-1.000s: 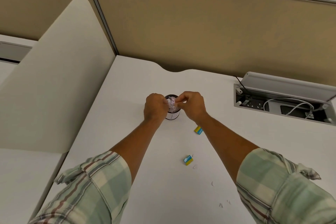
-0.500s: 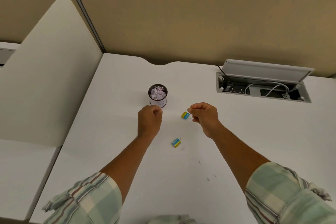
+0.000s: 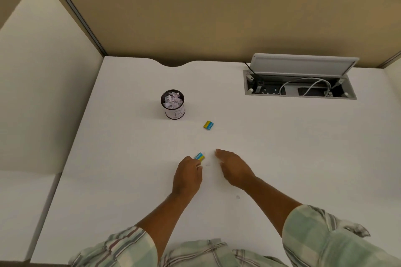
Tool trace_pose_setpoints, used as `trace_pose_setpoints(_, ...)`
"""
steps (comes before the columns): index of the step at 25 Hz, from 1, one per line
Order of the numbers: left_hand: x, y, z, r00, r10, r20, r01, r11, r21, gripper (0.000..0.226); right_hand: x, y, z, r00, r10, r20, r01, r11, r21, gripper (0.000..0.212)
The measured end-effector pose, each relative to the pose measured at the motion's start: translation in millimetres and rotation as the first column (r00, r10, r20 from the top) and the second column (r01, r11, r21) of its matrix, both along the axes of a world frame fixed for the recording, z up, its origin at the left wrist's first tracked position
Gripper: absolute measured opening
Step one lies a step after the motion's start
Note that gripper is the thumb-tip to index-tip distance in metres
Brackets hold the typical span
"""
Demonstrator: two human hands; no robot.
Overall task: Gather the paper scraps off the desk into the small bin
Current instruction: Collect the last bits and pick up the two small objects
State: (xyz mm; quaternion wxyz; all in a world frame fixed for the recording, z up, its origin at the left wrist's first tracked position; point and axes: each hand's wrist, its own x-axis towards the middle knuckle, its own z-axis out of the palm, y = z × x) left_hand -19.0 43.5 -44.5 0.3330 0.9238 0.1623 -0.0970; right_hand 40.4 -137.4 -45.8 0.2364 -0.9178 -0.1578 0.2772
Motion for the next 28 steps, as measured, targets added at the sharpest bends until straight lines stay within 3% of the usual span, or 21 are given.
trace_pose_setpoints(3,-12.5,4.0,-5.4,1.000,0.008,-0.019,-0.008,1.000,0.005,0.028,4.9,23.4,-5.7,0.938,0.333,0.095,-0.322,0.940,-0.118,0.069)
trace_pose_setpoints(5,-19.1,7.2,-8.6,1.000,-0.008,-0.025,0.008,1.000,0.012,0.031,10.6,33.9,-6.2,0.903,0.419,0.100,-0.394,0.898,-0.197,0.075)
trace_pose_setpoints(12,-32.5,7.5,-15.5,0.998,-0.050,-0.028,0.052,0.998,0.047,0.035,-12.9,11.8,-16.4,0.889,0.454,0.060,-0.418,0.859,-0.295,0.063)
trace_pose_setpoints(23,-48.0,-9.3,-18.9,0.994,-0.093,-0.061,0.095,0.995,0.028,0.036,-81.2,-77.6,-22.0,0.854,0.494,0.165,-0.439,0.853,-0.283,0.062)
trace_pose_setpoints(25,-50.3,-12.7,-19.4,0.992,-0.112,-0.060,0.114,0.993,0.027,0.035,-89.6,-89.3,-19.6,0.891,0.421,0.168,-0.391,0.902,-0.185,0.058)
trace_pose_setpoints(27,-53.5,-16.9,-21.3,0.991,-0.125,-0.055,0.126,0.992,0.017,0.035,-93.0,-93.6,-12.5,0.984,0.056,0.169,-0.061,0.998,0.022,0.050)
trace_pose_setpoints(28,-55.4,-19.6,-22.3,0.990,-0.130,-0.060,0.130,0.991,0.009,0.035,-91.4,-96.3,-10.7,0.970,-0.171,0.176,0.156,0.983,0.093,0.044)
